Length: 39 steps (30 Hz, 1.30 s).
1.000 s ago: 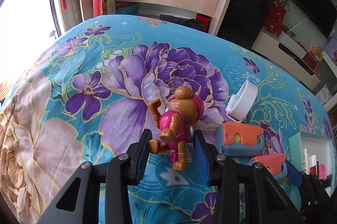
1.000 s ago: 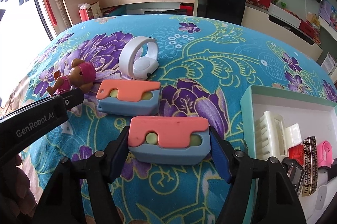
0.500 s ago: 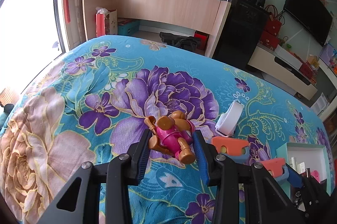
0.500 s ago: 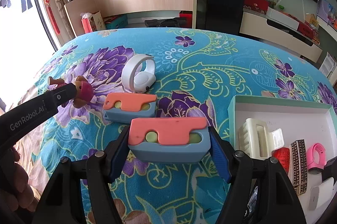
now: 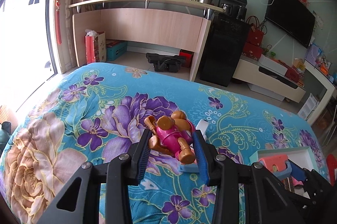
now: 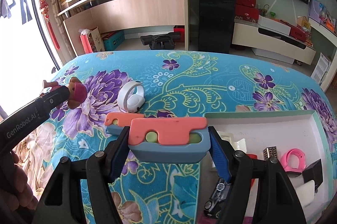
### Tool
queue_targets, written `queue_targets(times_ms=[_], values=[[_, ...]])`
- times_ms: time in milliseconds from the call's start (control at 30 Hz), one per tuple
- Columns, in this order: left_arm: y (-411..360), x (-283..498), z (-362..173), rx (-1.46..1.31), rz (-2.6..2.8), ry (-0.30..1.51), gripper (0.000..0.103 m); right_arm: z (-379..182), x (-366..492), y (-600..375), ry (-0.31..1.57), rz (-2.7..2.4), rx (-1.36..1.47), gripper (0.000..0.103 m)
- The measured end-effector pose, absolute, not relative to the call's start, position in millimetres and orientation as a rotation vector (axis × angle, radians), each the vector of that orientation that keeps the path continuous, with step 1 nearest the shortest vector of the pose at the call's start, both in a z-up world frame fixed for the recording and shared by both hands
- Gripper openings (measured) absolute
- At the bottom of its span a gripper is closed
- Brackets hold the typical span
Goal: Organize rigid objects
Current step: 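Carry the orange-and-blue block and bear figure over the tray with both grippers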
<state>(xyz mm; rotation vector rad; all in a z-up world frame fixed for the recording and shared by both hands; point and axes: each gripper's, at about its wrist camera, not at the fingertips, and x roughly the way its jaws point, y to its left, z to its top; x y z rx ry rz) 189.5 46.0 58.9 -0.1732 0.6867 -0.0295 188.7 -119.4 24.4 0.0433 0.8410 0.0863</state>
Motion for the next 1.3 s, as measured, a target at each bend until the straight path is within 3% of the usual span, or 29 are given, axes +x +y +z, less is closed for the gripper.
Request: queue_targets(times_ms=[400, 733, 1300], values=[[-67, 184, 70, -0.044, -0.301, 0.662, 0.042, 32, 175, -249, 0.833, -0.210, 0.166, 0.072], [-153, 173, 49, 0.088, -0.452, 0.701, 0.042, 25, 158, -321, 0.834, -0.363, 0.250, 0.072], [-199, 167, 14, 0.216, -0.501, 0.804, 0.043, -2, 159, -346, 0.922, -0.413, 0.295, 0.072]])
